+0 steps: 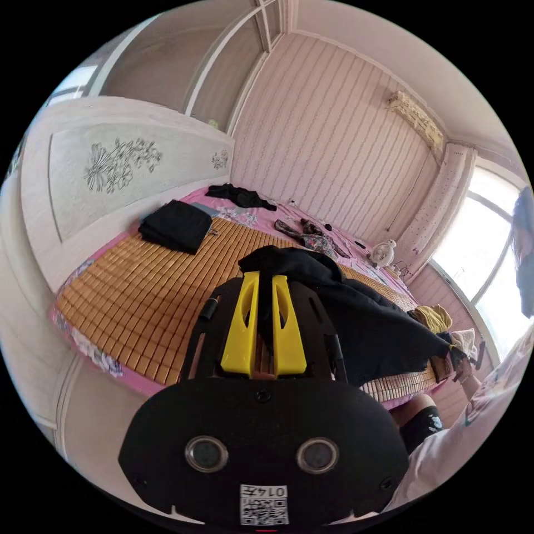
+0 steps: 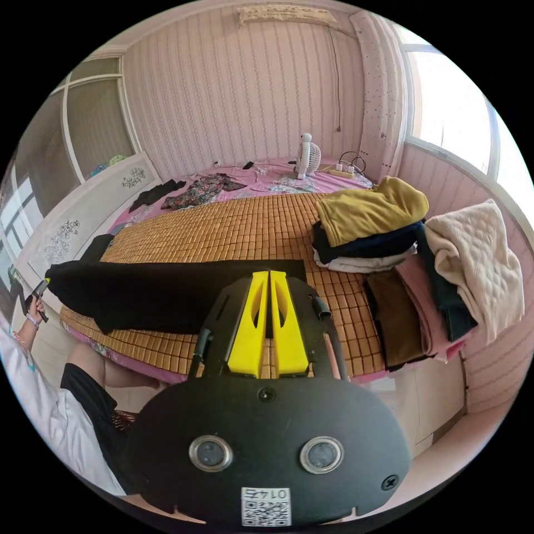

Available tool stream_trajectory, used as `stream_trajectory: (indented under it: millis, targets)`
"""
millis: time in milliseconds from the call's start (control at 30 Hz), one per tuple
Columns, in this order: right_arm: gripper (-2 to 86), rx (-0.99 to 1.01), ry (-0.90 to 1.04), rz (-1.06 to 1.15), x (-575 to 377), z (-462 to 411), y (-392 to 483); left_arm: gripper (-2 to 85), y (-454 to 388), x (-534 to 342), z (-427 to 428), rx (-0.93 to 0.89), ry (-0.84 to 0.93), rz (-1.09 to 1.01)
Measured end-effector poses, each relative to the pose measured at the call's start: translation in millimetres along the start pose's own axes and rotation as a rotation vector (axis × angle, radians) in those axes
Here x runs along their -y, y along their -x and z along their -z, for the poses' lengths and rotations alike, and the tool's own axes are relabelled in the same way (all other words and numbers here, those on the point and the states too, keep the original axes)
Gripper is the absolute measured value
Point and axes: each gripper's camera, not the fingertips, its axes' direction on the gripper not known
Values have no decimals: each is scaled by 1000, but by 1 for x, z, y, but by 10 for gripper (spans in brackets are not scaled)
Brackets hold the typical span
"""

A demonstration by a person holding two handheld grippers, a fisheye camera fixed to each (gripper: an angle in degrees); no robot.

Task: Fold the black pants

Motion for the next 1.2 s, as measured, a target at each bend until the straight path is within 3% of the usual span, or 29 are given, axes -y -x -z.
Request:
stream_trajectory:
  millis: [133,300,467,600,767,867,1000,1200]
  targets:
    - [4,14,217,-140,-72,-15,-10,14,57,-57,12,-11,117,255]
    - [5,-120,346,-215,-91,-28,-26,4,83,-81,42,105,-15,431]
    - [5,-199,331,-253,-63,-40,-40,0,69,-41,7,170,99,289]
    - [4,-140,368,-91,-7,-98,-7,4,48,-3,-69,60,162,160]
    - [3,-127,364,78,48,-177,53,29,42,29,-175,29,253,216]
    - [2,-213,411,186,69,-232,82,44,27,40,-242,167,445,129]
    - [2,-311,368,216,101,-273,89,32,1,55,-274,356,398,20]
    - [2,-316,336,276,131,-308,95,16,-14,71,-315,432,395,-79]
